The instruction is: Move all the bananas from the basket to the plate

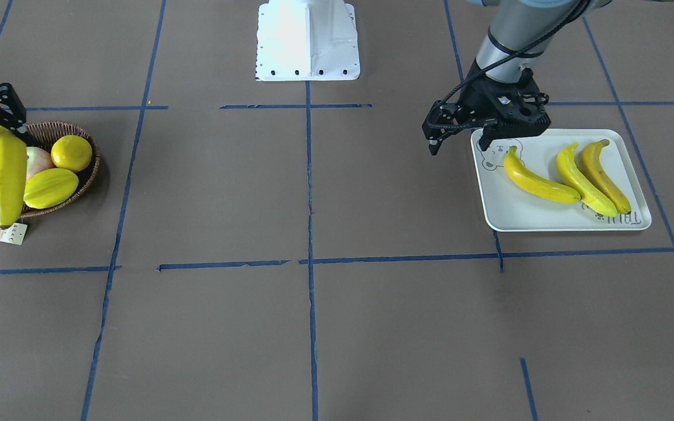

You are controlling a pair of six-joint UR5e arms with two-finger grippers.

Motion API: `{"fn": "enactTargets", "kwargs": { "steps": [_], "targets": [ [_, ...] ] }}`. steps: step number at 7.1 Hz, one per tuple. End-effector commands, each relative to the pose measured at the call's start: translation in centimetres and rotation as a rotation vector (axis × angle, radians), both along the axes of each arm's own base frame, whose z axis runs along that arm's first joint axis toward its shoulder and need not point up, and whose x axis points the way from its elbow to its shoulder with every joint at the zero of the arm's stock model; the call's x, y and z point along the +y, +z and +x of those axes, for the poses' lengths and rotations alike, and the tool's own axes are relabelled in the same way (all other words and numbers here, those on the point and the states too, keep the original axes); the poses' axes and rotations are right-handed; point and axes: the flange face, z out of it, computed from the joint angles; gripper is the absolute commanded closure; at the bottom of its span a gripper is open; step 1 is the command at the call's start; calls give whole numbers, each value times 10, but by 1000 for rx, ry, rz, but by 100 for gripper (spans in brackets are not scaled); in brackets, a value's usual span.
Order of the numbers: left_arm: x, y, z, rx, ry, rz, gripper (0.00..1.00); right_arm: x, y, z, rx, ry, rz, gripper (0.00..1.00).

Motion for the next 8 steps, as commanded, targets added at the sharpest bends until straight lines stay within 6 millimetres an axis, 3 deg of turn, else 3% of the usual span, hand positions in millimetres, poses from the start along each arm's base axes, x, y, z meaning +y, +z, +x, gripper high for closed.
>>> {"fn": "enactTargets", "kwargs": {
  "steps": [1,3,4,6,8],
  "targets": [
    [-1,-16,25,256,-101,-40,0,0,-76,-74,-94,-15,-59,100],
    [7,-45,45,376,-107,-70,1,41,-124,-169,-104,-19,-85,100],
    [11,-62,59,396,-89,-65,1,56,-145,-200,-93,-20,-69,100],
    [18,-70,83,435,-48,-41,1,88,-206,-236,-79,-76,-46,99],
    [24,-82,98,455,-25,-31,1,125,-234,-277,-75,-57,42,99]
  ]
}}
